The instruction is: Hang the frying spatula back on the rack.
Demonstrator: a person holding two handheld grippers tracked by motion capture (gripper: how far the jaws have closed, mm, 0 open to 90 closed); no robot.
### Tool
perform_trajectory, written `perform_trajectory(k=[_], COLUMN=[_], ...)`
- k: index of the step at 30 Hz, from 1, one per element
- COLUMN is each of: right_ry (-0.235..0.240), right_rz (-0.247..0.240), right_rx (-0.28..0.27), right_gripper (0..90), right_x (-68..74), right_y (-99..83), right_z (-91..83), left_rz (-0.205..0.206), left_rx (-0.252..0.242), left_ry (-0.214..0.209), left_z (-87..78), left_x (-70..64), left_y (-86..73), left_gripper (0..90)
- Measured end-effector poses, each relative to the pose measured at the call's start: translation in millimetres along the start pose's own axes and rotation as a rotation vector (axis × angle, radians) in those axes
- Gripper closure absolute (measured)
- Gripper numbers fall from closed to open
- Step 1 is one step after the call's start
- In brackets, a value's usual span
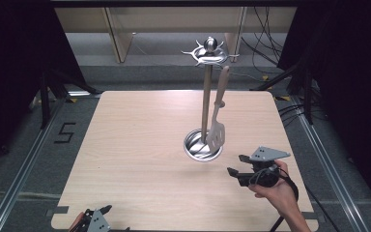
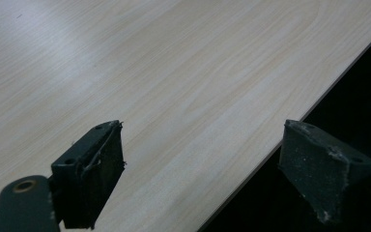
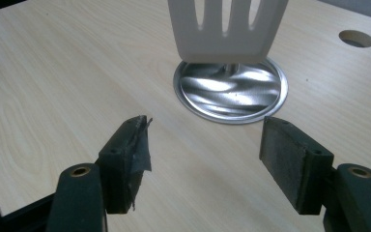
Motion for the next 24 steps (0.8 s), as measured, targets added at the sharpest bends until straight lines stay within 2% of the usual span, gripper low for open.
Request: perform_trajectory(k=[1,4,6,7,8,9,10,11,13,14,15,16,18,19,20,22,23,24], right_ry=[0.001,0.015,0.008,0.006,0.014,0.012,0.009,0.015,0.016,0.018,0.026,0.015,0.011,0.020,0.013,0.022,0.016,0.024], right_rz=[-0.011,0.019,-0.017,0.010,0.018,-0.004,-0.006,-0.005,0.025,-0.001,-0.004,0.033,0.013,0.039,-0.003,0.040,0.012,0.008], right_rx=[0.007,0.024,0.012,0.018,0.029,0.026,0.025,0.026,0.036,0.034,0.032,0.043,0.042,0.049,0.036,0.052,0.051,0.054], right_gripper=[35.4,35.2,35.0,35.0,35.0,34.9,34.8,34.7,34.6,34.6,34.6,34.5,34.3,34.2,34.0,33.7,33.7,33.8], right_x=[-1.1,3.9,1.3,3.8,5.3,3.3,3.4,4.1,7.2,5.1,5.9,8.1,6.2,9.6,6.1,10.7,8.6,9.2], right_y=[-1.7,-6.3,-7.5,-9.2,-11.2,-12.3,-13.5,-14.7,-18.1,-18.9,-19.7,-21.8,-24.3,-26.2,-27.0,-31.6,-33.6,-35.7], right_z=[-0.1,-0.2,1.0,0.4,0.1,1.0,1.0,1.2,0.4,0.9,0.9,-0.8,-1.3,-2.1,-1.4,-2.4,-2.3,-2.2], left_rz=[0.000,0.006,0.006,0.001,0.003,0.007,0.007,-0.004,0.002,0.002,0.002,0.002,-0.008,-0.009,-0.009,-0.009,-0.009,-0.009], left_rx=[0.001,0.020,0.020,0.001,0.008,0.021,0.020,0.001,0.004,0.002,0.002,0.004,-0.003,-0.004,-0.004,-0.003,-0.002,-0.002], left_ry=[-0.002,-0.013,-0.015,-0.003,-0.007,-0.016,-0.014,-0.011,-0.010,-0.009,-0.005,-0.003,-0.011,-0.011,-0.012,-0.014,-0.013,-0.013], left_z=[-0.2,-1.5,-1.7,-0.2,-0.7,-1.6,-1.2,-0.2,0.0,0.0,0.1,0.2,0.5,0.5,0.4,0.4,0.4,0.4], left_x=[-0.2,-0.2,-0.4,-0.4,-0.3,-0.4,-0.4,-1.1,-0.7,-0.7,-0.6,-0.5,-1.8,-1.9,-2.0,-2.0,-1.8,-1.8], left_y=[-0.1,-1.3,-1.2,-0.2,-0.6,-1.3,-1.3,-0.4,-0.6,-0.5,-0.5,-0.6,-0.3,-0.3,-0.2,-0.4,-0.5,-0.5], left_gripper=[15.1,15.1,15.1,15.1,15.1,15.1,15.1,15.1,15.1,15.1,15.1,15.1,15.1,15.1,15.1,15.1,15.1,15.1])
Point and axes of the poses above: each handheld gripper's, and its own axes: z roughly forward along the jaws, y roughly out of its top, x roughly to its left, the point moved 9 cm from there along z, roughly forward along the jaws, and after that the axes turned 10 degrees about -z, right-handed, at the moved point
